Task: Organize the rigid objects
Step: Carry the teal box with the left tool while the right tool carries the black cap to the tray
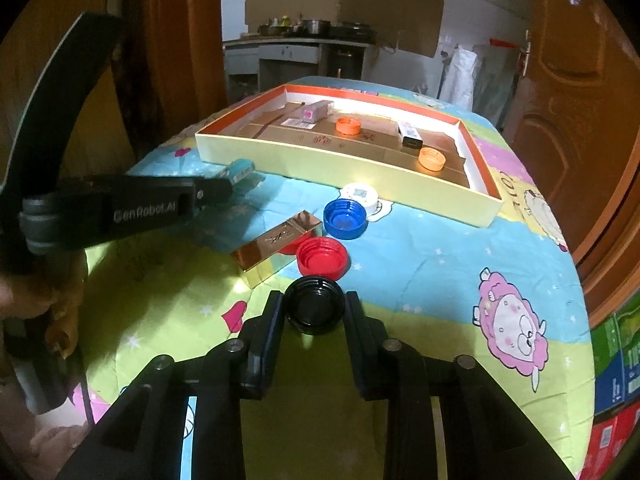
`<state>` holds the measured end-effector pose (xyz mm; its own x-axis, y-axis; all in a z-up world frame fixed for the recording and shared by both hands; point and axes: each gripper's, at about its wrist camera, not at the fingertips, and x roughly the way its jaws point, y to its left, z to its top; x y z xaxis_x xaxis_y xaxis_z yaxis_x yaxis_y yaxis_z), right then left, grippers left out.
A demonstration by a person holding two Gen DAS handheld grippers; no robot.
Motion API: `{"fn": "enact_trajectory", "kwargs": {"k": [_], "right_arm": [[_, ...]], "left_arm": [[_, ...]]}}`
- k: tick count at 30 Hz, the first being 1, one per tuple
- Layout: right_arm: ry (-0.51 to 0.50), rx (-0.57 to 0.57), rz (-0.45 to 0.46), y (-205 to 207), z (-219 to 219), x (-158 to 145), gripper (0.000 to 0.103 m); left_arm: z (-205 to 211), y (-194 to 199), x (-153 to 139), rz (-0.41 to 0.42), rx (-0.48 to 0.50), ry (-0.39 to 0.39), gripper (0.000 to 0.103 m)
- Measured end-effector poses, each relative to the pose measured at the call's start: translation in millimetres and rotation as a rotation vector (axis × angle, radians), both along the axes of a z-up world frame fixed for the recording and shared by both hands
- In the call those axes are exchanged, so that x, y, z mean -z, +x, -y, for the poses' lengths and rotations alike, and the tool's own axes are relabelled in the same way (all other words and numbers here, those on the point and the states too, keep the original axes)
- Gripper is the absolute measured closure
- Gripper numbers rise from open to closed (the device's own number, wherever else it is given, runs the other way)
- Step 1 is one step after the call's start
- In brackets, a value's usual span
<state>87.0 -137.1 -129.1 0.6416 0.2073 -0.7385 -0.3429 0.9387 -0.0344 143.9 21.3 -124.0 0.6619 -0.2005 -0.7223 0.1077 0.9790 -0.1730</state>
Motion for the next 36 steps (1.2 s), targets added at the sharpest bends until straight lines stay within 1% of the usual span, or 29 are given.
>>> {"fn": "enact_trajectory", "kwargs": {"k": [9, 19, 26, 36], "right_arm": [[0.013, 0.008, 0.012, -3, 3, -8, 0.072], [0.018, 0.007, 0.027, -5, 4, -16, 0.072], [0.015, 0.010, 0.057, -1, 4, -29, 0.072], [0.003, 0.013, 0.097, 10, 1, -45, 0.072]], "left_arm": [[-1, -11, -14, 0.029, 0.002, -0.008, 0.080], [1, -21, -37, 0.075, 0.007, -0.021, 0.080], [-1, -18, -52, 0.103, 0.007, -0.036, 0.080], [-4, -11, -65, 0.133, 0.008, -0.058, 0.080]]}}
